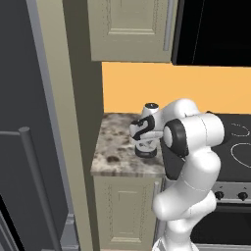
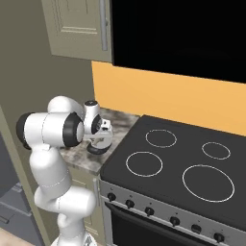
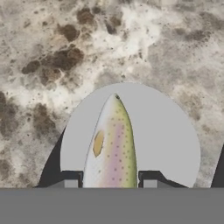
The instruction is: Take the fish from the fridge and place it on the digital scale on the counter by the fridge. Wait a few seconds for a reading, then move it to the plate on the dining counter.
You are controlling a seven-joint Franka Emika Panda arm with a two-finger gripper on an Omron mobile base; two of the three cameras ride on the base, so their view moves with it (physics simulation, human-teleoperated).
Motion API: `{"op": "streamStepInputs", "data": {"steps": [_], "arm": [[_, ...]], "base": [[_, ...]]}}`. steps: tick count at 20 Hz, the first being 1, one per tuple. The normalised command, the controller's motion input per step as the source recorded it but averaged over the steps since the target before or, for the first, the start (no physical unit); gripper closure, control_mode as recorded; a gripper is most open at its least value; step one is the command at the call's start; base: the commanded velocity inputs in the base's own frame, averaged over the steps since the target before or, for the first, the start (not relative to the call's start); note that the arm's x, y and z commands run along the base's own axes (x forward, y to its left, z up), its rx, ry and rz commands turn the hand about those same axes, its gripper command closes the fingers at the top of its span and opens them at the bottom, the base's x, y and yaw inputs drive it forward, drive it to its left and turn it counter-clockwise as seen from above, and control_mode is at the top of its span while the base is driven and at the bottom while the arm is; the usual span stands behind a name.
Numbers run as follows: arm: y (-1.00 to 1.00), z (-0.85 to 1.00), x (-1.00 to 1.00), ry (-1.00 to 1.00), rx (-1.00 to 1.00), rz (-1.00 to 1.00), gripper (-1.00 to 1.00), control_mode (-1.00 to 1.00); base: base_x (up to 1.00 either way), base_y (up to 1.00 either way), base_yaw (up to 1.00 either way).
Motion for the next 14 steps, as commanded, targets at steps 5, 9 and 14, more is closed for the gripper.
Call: {"op": "streamStepInputs", "data": {"steps": [5, 9, 14], "arm": [[0.0, 0.01, 0.01, 0.0, 0.0, 0.0, -1.0, -1.0], [-0.08, 0.2, 0.01, 0.0, 0.0, 0.0, -1.0, -1.0], [-0.08, 0.54, -0.45, -0.07, 0.0, 0.02, -1.0, -1.0]], "base": [[0.0, 0.0, 0.0], [0.0, 0.0, 0.0], [0.0, 0.0, 0.0]]}}
